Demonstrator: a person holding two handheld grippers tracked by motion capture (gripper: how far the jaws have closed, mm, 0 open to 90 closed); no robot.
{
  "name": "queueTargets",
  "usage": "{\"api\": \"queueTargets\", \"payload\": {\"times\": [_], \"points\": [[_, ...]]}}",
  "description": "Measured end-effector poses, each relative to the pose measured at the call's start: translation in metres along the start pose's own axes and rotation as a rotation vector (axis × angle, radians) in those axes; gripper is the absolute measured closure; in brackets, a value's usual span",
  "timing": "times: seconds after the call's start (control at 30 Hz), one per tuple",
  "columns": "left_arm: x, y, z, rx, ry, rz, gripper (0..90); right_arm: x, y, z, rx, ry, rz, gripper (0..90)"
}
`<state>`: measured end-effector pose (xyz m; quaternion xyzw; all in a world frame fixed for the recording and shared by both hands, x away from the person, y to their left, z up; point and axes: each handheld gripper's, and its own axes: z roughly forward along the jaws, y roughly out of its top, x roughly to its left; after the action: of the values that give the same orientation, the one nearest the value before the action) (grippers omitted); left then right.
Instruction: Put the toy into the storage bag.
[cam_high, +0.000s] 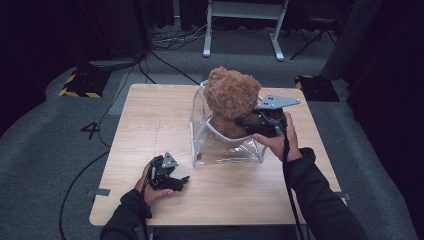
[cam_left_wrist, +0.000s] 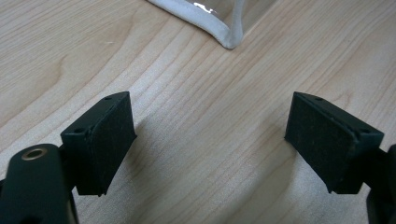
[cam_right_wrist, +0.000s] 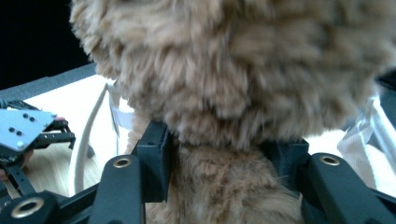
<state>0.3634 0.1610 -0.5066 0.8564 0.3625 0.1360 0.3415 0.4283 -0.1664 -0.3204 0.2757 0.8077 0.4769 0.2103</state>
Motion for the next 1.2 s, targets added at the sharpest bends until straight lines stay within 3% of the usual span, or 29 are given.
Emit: {"api": "queueTargets", "payload": {"times": [0.23, 0.37, 0.87, 1.2], "points": [[0.000, 0.000, 0.000, 0.000, 0.000, 0.000, 15.8, -0.003, -0.008, 0.004, 0.033, 0.003, 0.029, 52.6], [0.000, 0.000, 0.000, 0.000, 0.001, 0.000, 15.8, -0.006, -0.010, 0.001, 0.009, -0.008, 0.049, 53.9], [0.000, 0.000, 0.000, 0.000, 0.001, 0.000, 15.8, -0.007, -0.015, 0.006, 0.022, -0.011, 0.041, 54.3], [0.000, 0.000, 0.000, 0.000, 0.001, 0.000, 15.8, -0.006, -0.015, 0.007, 0.021, 0.003, 0.020, 47.5]]}}
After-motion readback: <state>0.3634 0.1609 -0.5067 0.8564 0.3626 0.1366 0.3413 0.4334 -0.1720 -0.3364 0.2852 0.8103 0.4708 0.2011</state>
